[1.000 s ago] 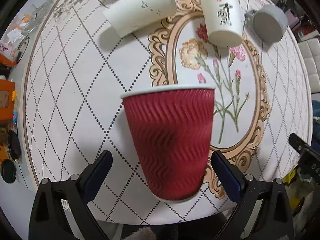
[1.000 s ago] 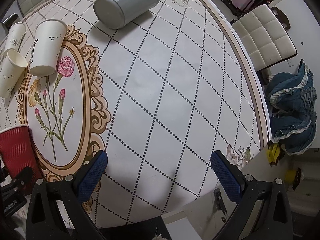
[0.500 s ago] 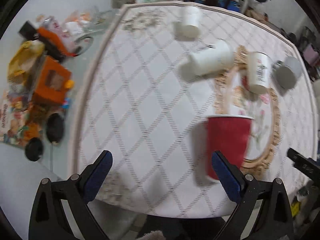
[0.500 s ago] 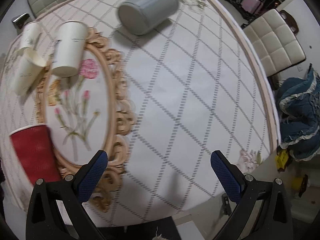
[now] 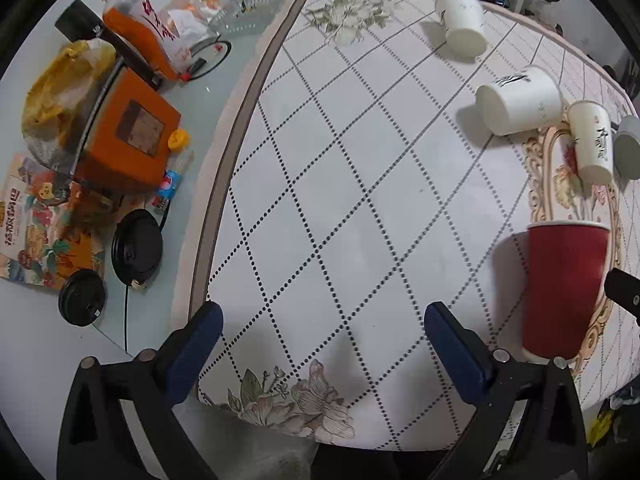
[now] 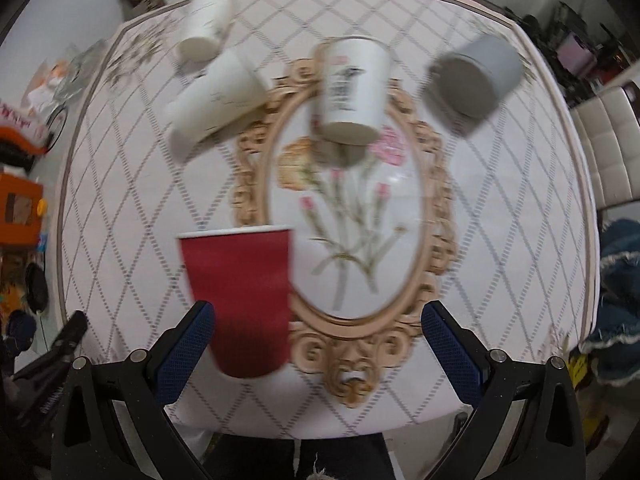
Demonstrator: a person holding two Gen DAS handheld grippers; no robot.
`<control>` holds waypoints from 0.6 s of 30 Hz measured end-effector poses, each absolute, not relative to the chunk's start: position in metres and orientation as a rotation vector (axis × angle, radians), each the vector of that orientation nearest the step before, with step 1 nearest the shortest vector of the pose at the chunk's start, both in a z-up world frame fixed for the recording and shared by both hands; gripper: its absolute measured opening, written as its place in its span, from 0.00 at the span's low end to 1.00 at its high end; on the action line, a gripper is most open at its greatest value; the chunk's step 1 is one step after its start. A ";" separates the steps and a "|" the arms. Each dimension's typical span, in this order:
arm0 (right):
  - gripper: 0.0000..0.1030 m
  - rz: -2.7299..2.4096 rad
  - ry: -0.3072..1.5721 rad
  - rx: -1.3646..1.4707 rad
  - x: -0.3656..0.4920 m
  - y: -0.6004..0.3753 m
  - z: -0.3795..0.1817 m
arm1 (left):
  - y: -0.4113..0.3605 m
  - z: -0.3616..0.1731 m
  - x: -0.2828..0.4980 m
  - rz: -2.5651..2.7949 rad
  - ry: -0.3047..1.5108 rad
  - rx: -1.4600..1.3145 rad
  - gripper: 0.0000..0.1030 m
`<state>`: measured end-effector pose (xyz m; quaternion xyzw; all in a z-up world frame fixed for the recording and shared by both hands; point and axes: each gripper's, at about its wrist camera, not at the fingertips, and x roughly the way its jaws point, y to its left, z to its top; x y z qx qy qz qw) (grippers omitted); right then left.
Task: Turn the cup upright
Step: 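Grasp the red cup with the right tool while the left tool releases it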
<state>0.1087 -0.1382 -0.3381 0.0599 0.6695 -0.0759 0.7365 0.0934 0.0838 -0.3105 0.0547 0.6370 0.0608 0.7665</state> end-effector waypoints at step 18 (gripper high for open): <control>0.72 -0.159 1.581 0.079 0.136 -0.086 -0.387 | 0.100 -0.353 0.103 0.107 1.542 0.081 1.00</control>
